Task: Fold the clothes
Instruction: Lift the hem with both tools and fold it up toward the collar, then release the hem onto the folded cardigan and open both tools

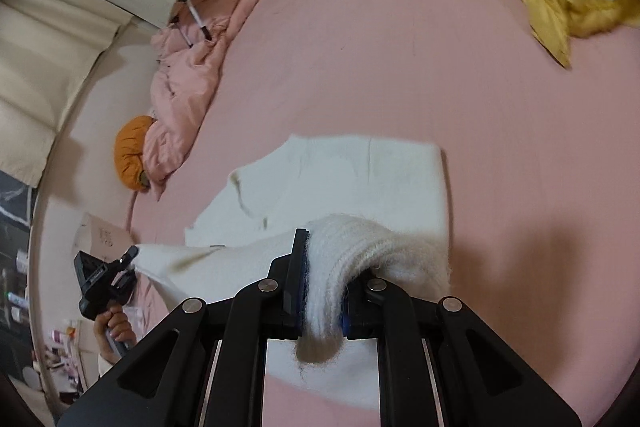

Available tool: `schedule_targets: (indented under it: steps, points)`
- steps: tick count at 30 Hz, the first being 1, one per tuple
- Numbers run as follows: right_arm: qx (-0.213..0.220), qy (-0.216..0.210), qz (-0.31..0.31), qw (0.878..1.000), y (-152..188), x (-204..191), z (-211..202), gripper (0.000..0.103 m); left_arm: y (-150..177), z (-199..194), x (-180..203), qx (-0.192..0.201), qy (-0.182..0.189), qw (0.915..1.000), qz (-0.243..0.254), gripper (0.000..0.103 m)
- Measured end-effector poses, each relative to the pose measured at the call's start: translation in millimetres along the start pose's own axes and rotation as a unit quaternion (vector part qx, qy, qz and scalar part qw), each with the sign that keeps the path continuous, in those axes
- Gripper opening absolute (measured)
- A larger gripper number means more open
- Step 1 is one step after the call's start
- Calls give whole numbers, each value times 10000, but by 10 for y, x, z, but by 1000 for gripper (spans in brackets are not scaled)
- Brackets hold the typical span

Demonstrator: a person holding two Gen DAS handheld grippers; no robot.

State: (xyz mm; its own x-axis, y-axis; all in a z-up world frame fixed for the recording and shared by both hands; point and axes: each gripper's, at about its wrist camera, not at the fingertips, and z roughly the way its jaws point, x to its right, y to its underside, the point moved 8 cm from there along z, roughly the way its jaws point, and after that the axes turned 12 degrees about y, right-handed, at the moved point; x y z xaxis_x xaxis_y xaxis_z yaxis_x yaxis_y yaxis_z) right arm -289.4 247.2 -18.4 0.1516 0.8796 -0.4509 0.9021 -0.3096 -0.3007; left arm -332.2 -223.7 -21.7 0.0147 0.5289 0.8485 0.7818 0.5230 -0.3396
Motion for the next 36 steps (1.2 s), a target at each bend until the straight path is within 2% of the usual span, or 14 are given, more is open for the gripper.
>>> schedule_targets:
  steps: [5,9,15,18,21,24,25,26,28,31,33,34,35,36]
  points:
    - [-214,39,153,9996,-336,59,378,13,-207,235,-356,48,-288,9992,-276,12]
    - [-653,-6,690,9955,-420,335,852,13,-247,420,-660,-99,-519,9974,-484,12]
    - [-988,-565,1672,9793,-472,652,1259,15,-257,566,-879,-204,-651,9957,-630,12]
    - [-1173,-1020,2112,9650,-547,719,1338,19,-289,605,-975,-224,-642,9934,-923,15]
    - [-1524,-1665,3017,9263,-543,853,1410,21,-324,623,-1034,-219,-425,9891,-1396,21]
    - [-1560,-2433,4089,8656,-557,1048,1399,32,-395,546,-1000,-86,-416,9882,-1473,25]
    - [-1447,-2600,4316,8516,-584,1119,1367,48,-438,462,-988,65,-510,9888,-1398,36]
    - [-1226,-2691,4440,8458,-625,1183,1298,63,-486,371,-976,234,-621,9890,-1323,51]
    - [-779,-2827,4636,8361,-702,1309,1153,80,-611,119,-938,722,-964,9861,-1146,65]
    - [-22,-1809,3647,9134,-778,1283,798,81,-692,-147,-705,1081,-1539,9816,-332,65]
    - [425,-1276,2514,9585,-766,978,594,81,-582,-81,-459,840,-2086,9725,603,70]
    - [679,-843,1600,9812,-695,664,511,81,-475,20,-338,631,-2291,9656,1057,81]
    - [871,-462,940,9907,-608,423,494,81,-300,183,-241,405,-2275,9635,1354,92]
    - [1065,-58,259,9940,-520,178,480,81,-125,347,-145,178,-2257,9600,1649,94]
